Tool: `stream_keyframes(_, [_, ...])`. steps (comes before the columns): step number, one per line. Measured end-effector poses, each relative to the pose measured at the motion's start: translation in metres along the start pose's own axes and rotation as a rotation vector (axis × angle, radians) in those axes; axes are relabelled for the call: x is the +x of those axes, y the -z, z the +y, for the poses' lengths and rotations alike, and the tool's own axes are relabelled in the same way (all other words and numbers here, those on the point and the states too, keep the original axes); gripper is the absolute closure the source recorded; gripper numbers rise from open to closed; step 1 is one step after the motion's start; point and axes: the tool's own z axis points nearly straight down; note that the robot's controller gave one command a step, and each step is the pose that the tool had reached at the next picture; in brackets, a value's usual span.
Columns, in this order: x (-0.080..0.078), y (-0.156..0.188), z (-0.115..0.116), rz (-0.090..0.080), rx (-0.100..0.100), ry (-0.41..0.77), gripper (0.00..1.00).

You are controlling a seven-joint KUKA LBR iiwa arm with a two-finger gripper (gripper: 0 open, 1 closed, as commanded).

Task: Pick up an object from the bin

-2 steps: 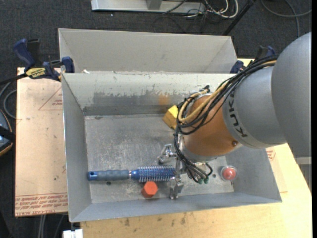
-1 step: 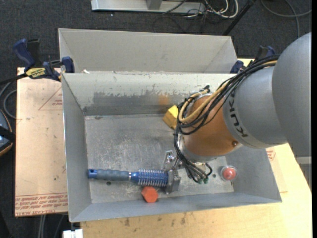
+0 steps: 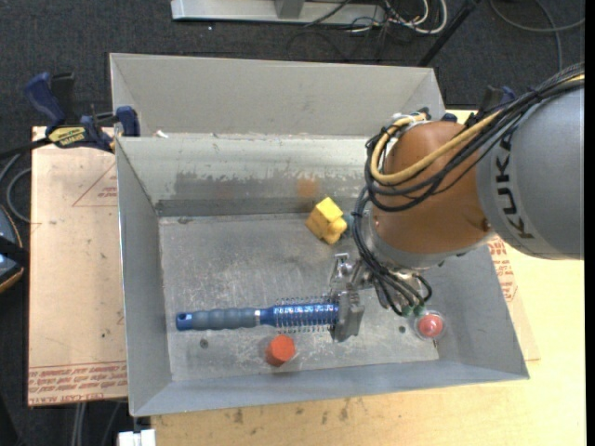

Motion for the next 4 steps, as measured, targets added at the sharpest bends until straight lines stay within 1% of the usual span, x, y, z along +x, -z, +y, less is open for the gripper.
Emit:
stream_keyframes(1, [0.004,-0.054,-0.003,0.015,0.0,-0.075,1.0])
stream_keyframes(2, [0.004,-0.127,-0.011,-0.005,0.0,0.01,1.0])
stream_keyframes(3, [-0.003,-0.017,0.02,0.0,-0.001,0.158,1.0])
stream_keyframes(4, [-0.003,0.038,0.025,0.002,-0.001,0.291,1.0])
